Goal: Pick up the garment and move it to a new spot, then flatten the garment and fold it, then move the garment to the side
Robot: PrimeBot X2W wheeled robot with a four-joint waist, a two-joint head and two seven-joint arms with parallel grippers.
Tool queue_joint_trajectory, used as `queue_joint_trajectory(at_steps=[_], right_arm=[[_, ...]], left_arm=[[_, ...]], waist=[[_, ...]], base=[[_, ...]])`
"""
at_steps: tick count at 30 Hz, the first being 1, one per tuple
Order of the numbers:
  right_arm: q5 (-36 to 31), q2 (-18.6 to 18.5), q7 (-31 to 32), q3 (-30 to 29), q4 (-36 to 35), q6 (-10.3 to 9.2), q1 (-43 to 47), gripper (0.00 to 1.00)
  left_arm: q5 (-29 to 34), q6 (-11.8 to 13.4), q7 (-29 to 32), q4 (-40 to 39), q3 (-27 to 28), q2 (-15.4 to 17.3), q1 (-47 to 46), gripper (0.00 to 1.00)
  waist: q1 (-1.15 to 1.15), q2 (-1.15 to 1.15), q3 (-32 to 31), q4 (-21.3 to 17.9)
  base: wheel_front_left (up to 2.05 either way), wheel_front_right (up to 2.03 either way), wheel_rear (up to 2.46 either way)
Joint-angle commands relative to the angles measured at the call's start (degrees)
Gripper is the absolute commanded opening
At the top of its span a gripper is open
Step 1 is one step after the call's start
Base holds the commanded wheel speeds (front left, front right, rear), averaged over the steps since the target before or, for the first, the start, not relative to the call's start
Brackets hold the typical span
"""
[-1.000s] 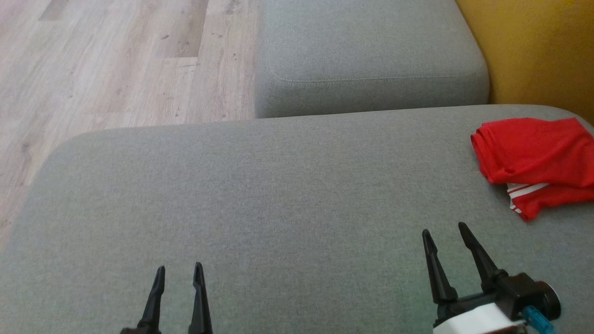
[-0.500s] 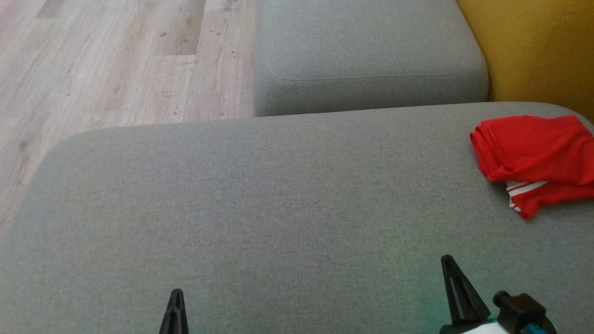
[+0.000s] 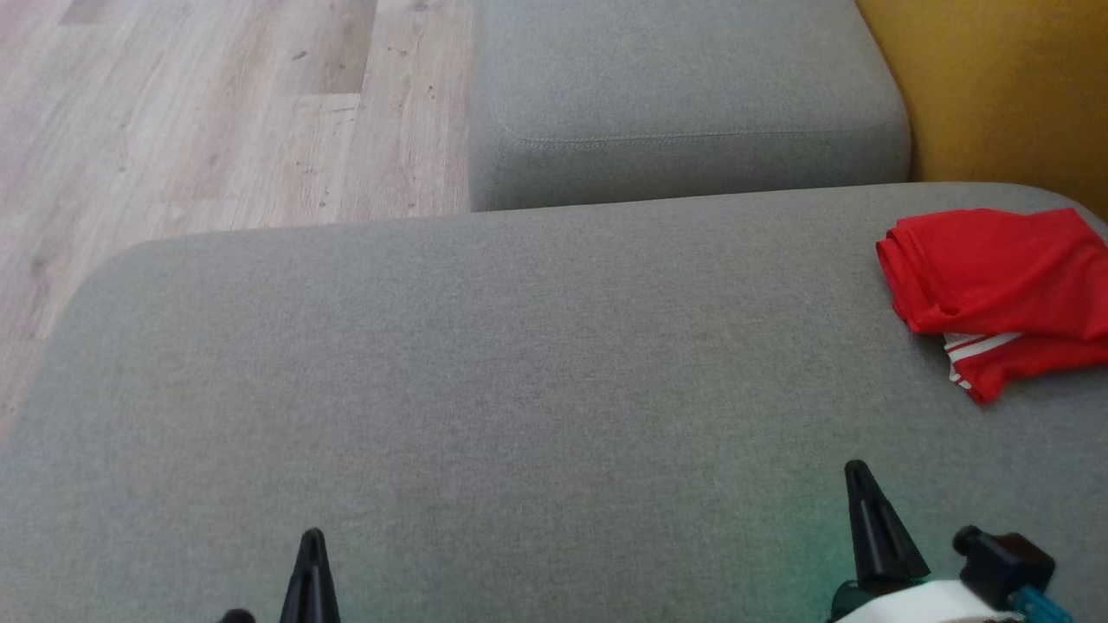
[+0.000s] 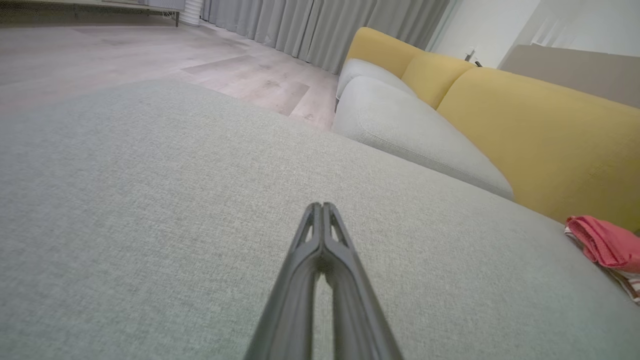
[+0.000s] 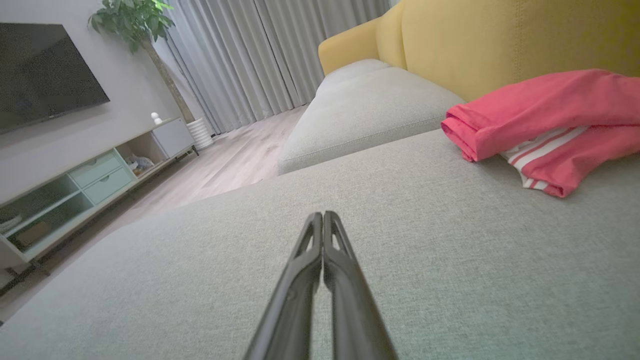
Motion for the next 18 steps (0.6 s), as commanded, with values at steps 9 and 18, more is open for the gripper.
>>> queue_joint_trajectory(at_steps=[9, 18], right_arm=[[7.51, -1.04, 1.27, -0.89, -1.45, 0.12, -3.93, 0.0], [14.78, -1.27, 2.69, -1.68, -1.2, 0.16, -5.17, 0.0]], left_arm=[[-6.57, -1.31, 1.33, -1.19, 2.06, 0.65, -4.32, 0.0], [-13.02, -2.27, 2.79, -0.96, 3.28, 0.83, -5.78, 0.0]], waist=[[-0.01, 0.0, 0.46, -0.16], [-0.01, 0.0, 0.97, -0.35]], base=[[0.0, 0.0, 0.0], [0.0, 0.0, 0.0]])
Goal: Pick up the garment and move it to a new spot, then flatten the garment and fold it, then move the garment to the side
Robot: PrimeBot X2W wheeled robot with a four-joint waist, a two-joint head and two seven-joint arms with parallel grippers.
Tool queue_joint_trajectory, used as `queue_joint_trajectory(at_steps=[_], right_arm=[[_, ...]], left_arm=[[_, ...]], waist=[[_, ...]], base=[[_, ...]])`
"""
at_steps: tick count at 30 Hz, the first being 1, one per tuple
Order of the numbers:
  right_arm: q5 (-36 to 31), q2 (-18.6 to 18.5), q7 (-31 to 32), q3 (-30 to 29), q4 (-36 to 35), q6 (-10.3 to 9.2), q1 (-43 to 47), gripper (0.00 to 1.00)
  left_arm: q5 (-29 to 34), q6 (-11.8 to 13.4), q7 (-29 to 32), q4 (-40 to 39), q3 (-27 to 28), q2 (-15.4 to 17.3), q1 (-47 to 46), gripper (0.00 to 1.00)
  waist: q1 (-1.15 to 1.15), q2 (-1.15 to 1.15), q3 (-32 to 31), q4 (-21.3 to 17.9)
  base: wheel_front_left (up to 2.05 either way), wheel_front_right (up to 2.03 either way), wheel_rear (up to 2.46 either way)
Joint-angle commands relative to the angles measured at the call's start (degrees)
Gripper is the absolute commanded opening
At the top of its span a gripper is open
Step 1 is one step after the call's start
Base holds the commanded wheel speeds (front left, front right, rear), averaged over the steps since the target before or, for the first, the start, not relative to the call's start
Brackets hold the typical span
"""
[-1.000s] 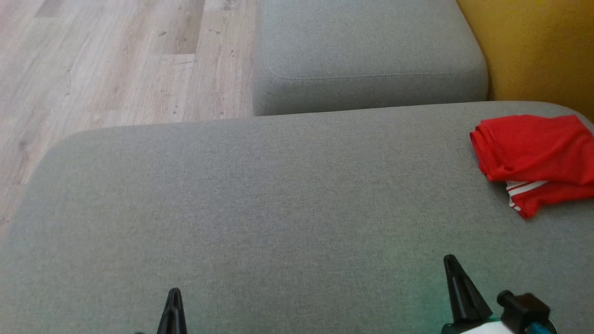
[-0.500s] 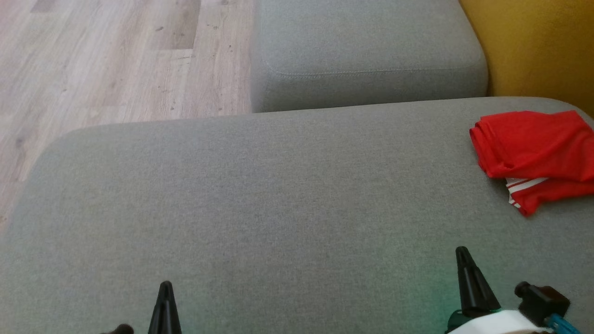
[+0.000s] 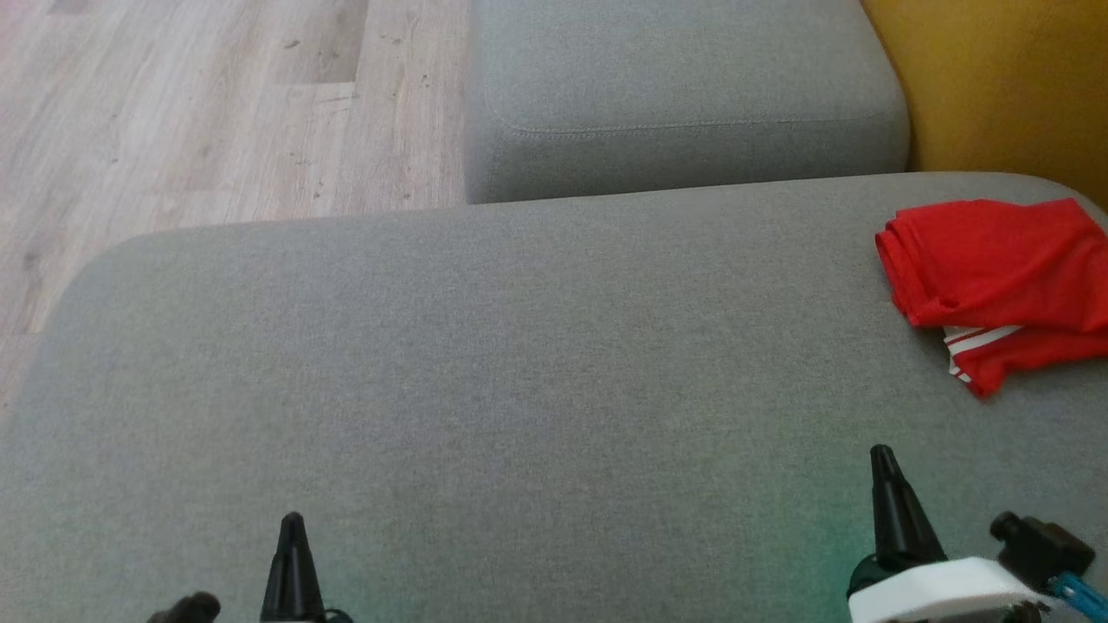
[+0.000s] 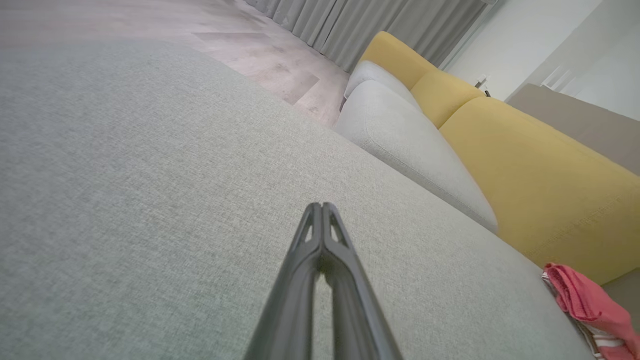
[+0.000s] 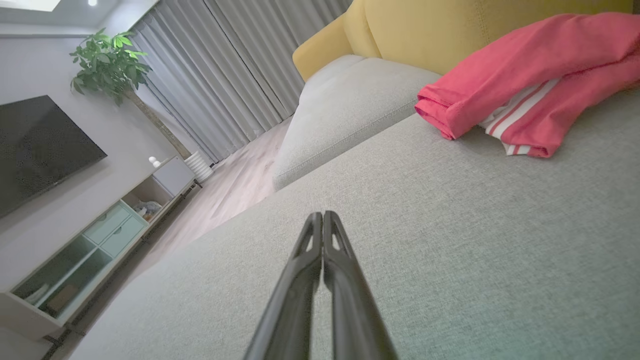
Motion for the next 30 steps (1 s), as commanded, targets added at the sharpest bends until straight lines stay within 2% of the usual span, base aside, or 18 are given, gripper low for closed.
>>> queue_joint_trajectory(at_steps=[1, 30], right_arm=[[1.79, -1.16, 0.24, -0.13, -1.6, 0.17, -3.34, 0.0], [22.6, -1.52, 4.7, -2.82, -0.83, 0.27, -6.97, 0.0]], left_arm=[[-1.44, -0.55, 0.15, -1.53, 1.47, 0.75, -2.97, 0.0], [-19.89, -3.34, 4.71, -0.59, 5.35, 1.0, -7.24, 0.0]], waist=[[-0.01, 0.0, 0.06, -0.02], [-0.01, 0.0, 1.54, -0.56]], base=[[0.0, 0.0, 0.0], [0.0, 0.0, 0.0]])
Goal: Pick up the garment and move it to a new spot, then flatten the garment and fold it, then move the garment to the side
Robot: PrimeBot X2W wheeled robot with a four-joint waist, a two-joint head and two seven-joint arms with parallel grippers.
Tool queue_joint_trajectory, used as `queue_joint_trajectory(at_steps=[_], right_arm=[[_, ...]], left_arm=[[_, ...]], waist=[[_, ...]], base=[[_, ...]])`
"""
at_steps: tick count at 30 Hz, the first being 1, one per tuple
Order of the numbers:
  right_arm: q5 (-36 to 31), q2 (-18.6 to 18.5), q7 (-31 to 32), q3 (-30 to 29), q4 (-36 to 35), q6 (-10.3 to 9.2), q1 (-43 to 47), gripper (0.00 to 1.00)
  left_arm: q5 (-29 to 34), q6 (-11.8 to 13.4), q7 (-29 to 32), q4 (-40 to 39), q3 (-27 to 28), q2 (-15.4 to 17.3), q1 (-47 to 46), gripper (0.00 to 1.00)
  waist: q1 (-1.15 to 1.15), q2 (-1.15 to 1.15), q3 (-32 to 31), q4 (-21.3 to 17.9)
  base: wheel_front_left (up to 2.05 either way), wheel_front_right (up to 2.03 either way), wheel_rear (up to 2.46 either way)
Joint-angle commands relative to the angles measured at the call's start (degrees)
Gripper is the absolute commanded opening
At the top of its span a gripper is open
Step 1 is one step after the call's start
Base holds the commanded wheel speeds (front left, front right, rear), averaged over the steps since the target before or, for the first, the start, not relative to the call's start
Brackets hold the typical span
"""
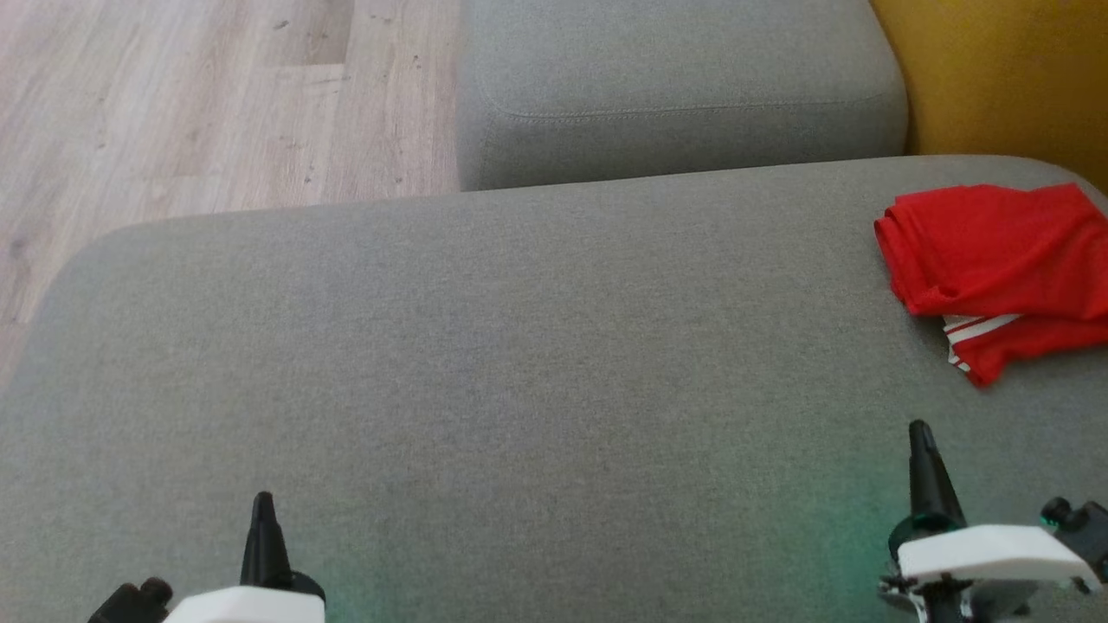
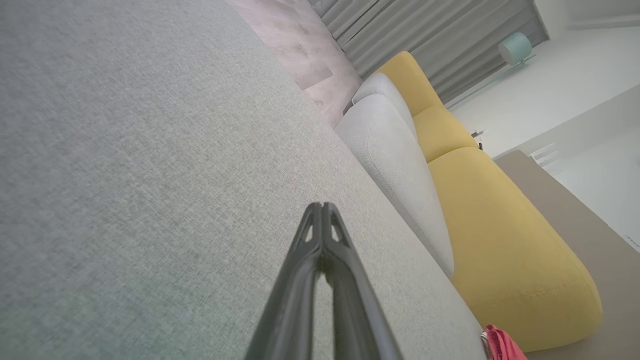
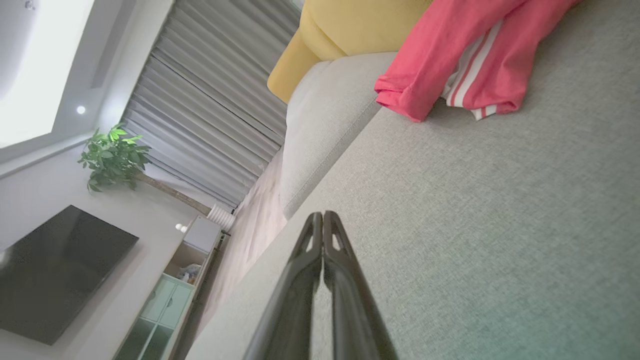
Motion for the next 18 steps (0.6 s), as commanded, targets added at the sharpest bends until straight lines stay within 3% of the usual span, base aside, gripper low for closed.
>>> queue_joint_trajectory(at_steps=[1, 18], right_arm=[[2.56, -1.18, 0.47, 0.14, -1.67, 0.27, -3.87, 0.0], [13.89, -1.25, 3.08, -1.53, -1.23, 0.32, -5.89, 0.0]], left_arm=[[-2.11, -0.71, 0.39, -1.42, 1.9, 0.86, -3.69, 0.0], [-12.15, -2.25, 3.04, -0.86, 4.21, 0.88, -6.07, 0.0]], waist=[[0.0, 0.0, 0.11, -0.04], [0.0, 0.0, 0.93, -0.34]], base=[[0.0, 0.0, 0.0], [0.0, 0.0, 0.0]])
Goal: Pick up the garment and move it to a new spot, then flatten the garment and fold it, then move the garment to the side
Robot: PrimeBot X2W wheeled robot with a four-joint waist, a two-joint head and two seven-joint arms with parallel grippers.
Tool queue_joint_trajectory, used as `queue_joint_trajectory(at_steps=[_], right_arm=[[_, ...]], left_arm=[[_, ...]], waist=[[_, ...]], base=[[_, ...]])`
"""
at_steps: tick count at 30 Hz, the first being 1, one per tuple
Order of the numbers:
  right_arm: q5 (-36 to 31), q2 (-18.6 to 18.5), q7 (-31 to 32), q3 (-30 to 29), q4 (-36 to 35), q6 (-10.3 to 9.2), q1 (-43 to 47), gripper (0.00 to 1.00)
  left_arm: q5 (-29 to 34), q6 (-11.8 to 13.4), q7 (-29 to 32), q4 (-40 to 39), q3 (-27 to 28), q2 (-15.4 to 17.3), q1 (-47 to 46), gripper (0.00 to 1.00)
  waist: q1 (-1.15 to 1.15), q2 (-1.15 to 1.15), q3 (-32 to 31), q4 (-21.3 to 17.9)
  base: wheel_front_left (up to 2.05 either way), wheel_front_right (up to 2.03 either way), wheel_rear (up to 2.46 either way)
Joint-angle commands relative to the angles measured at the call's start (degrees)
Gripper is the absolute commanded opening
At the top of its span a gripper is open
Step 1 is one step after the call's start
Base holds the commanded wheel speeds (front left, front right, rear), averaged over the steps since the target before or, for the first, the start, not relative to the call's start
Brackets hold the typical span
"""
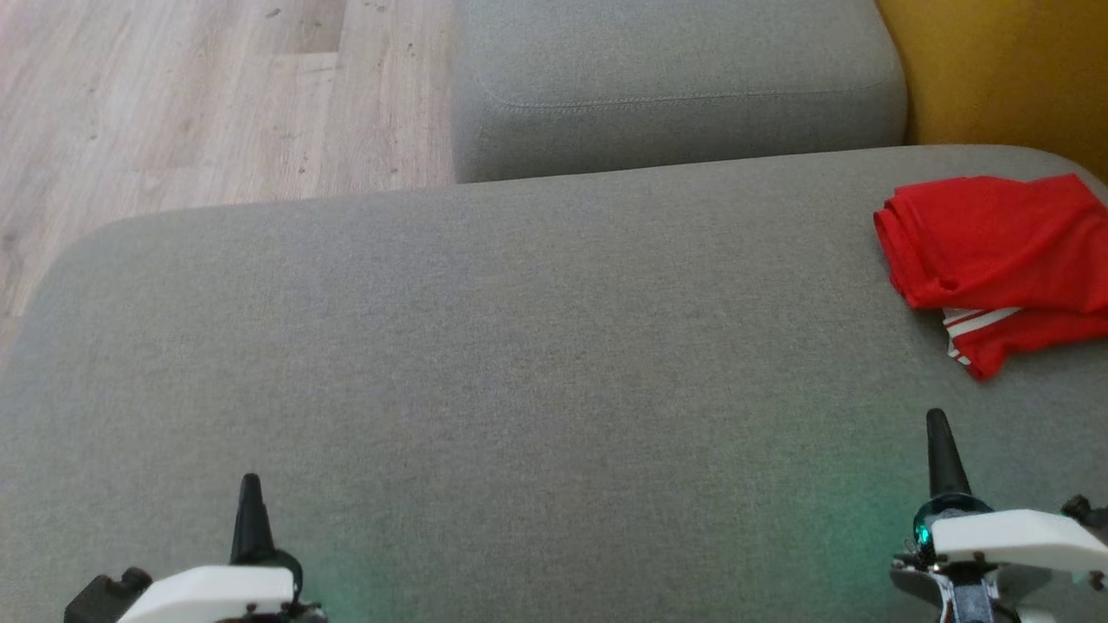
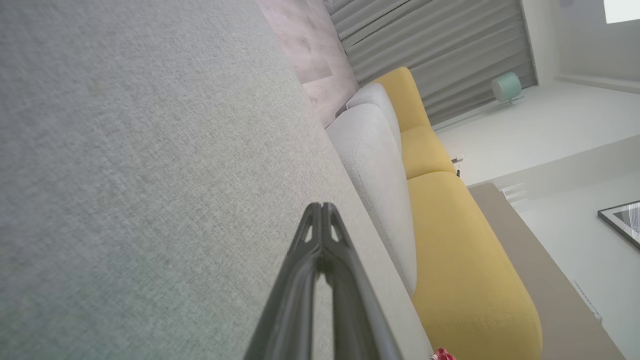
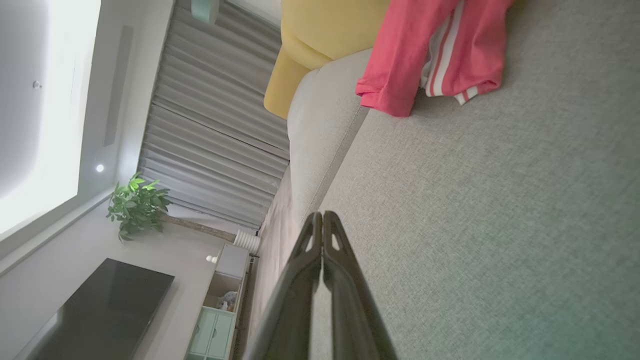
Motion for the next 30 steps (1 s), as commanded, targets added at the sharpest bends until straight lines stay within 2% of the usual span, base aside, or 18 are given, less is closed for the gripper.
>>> queue_joint_trajectory(at_steps=[1, 30], right_arm=[[1.95, -1.18, 0.42, 0.36, -1.74, 0.33, -3.95, 0.0], [22.28, -1.15, 5.32, -2.89, -0.93, 0.43, -7.63, 0.0]], left_arm=[[-1.64, -0.4, 0.35, -1.57, 2.2, 0.86, -3.68, 0.0], [-19.64, -3.19, 5.32, -0.55, 6.58, 0.75, -8.01, 0.0]], waist=[[0.0, 0.0, 0.08, -0.03], [0.0, 0.0, 1.56, -0.56]], base=[[0.0, 0.0, 0.0], [0.0, 0.0, 0.0]])
